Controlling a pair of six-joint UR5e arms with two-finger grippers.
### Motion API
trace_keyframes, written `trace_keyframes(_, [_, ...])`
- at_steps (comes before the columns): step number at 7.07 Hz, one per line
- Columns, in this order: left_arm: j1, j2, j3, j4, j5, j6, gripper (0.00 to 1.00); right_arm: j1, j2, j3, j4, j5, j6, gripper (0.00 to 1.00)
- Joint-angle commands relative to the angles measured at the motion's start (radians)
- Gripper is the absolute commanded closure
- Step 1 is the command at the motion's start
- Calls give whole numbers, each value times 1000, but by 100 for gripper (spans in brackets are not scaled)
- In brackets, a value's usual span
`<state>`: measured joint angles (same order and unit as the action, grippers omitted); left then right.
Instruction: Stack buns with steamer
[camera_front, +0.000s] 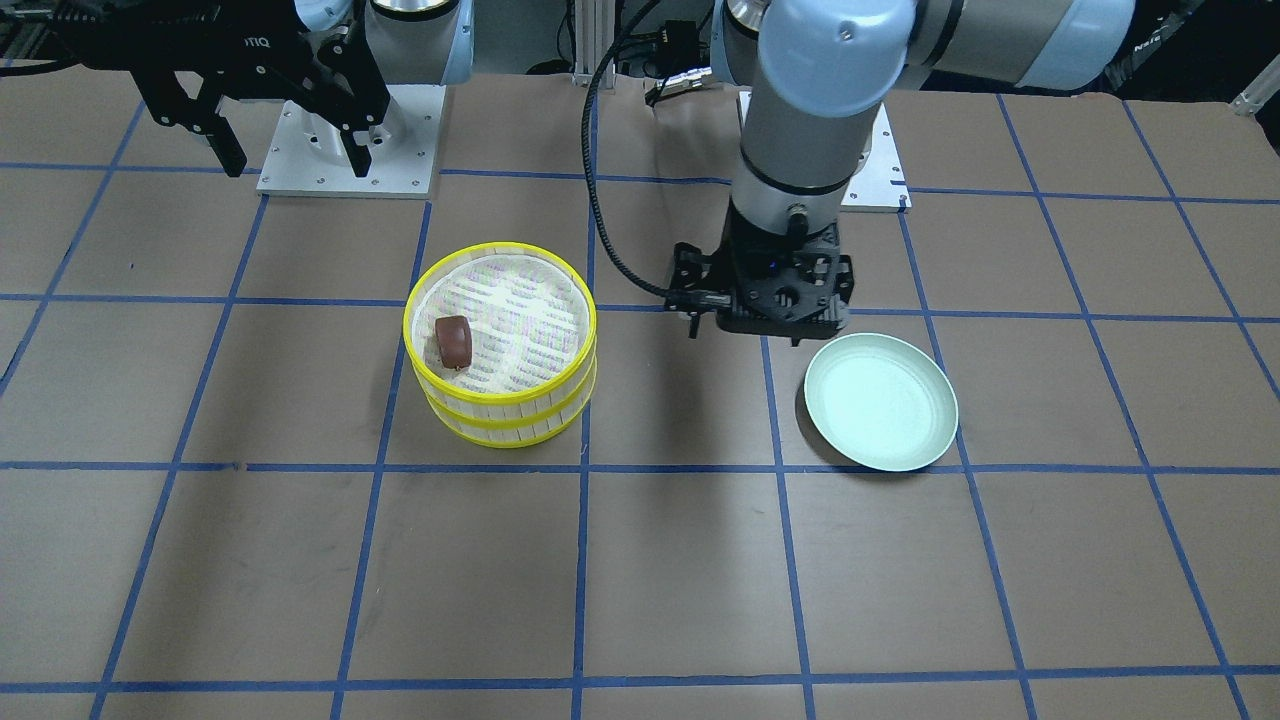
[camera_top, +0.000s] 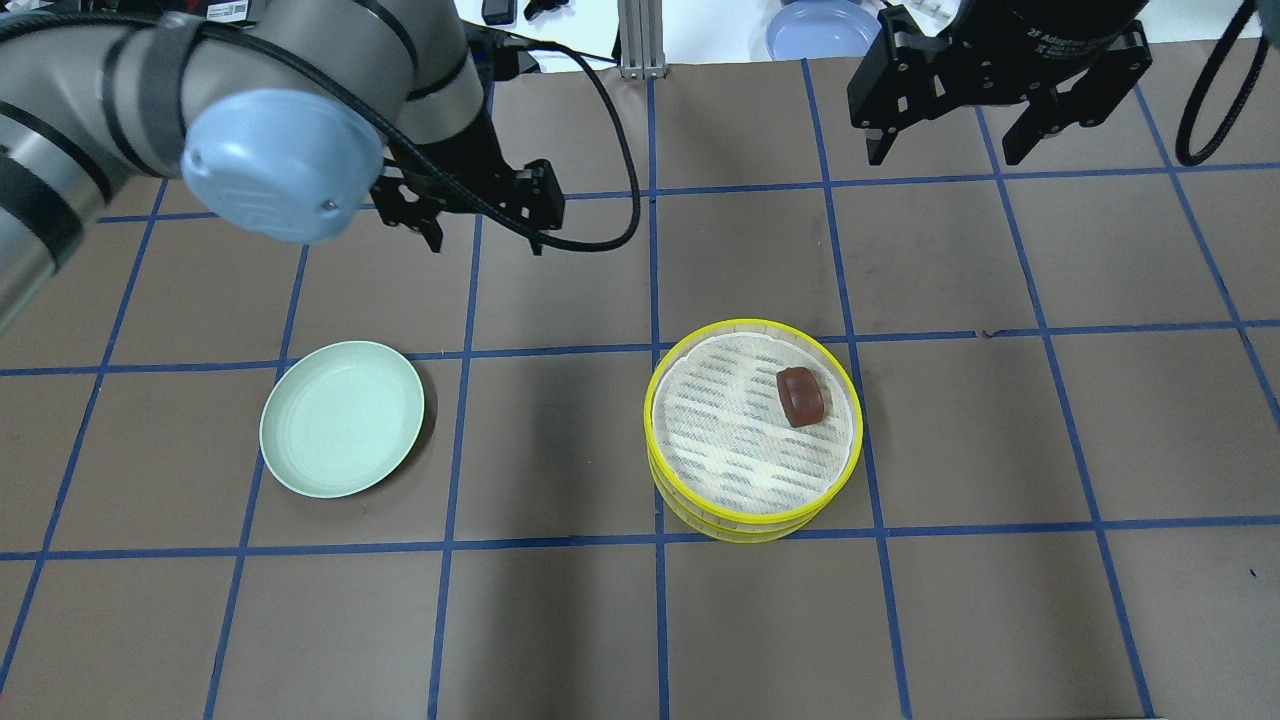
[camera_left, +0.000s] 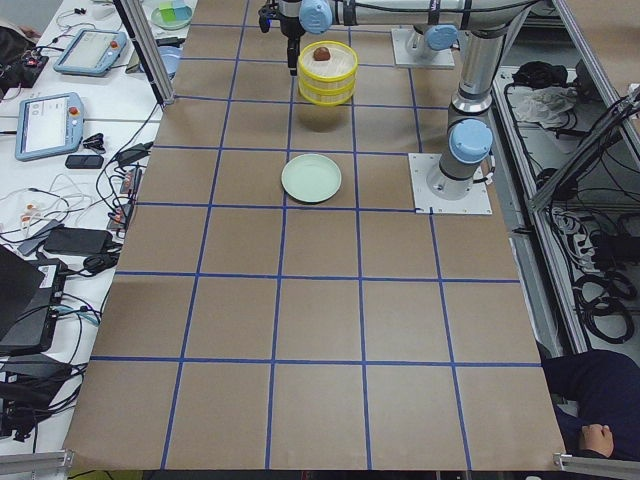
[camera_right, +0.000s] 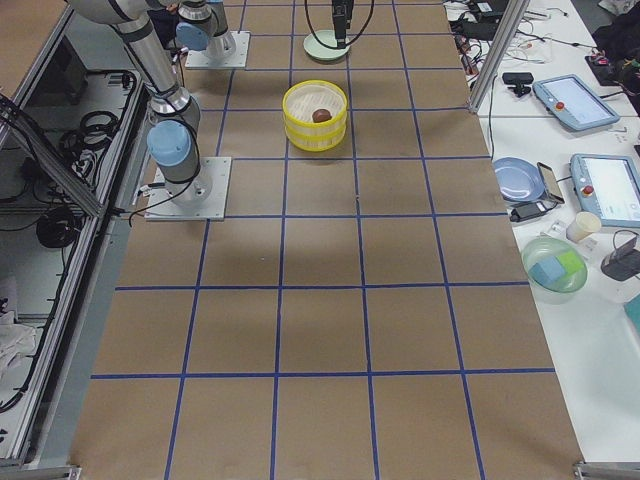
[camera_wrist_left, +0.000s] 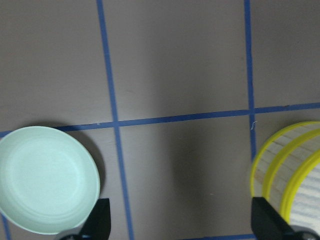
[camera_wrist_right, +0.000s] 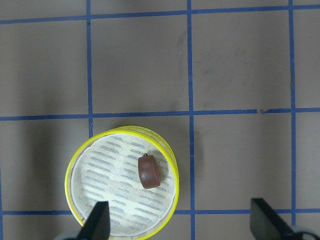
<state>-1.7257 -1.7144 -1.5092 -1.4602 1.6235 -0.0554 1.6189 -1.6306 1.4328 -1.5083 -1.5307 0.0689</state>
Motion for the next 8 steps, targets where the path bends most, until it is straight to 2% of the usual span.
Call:
trace_keyframes(1, [98,86,34,-87,42,80,0,-1,0,0,-3,0,5,0])
trace_keyframes(3, [148,142,21,-91,33,88,0,-1,0,0,-1,0,3,0])
trace_keyframes(5, [208,147,0,-95,7,89,0,-1,0,0,-3,0,3,0])
trace_keyframes(8, [219,162,-3,-95,3,117,0,-1,0,0,-4,1,5,0])
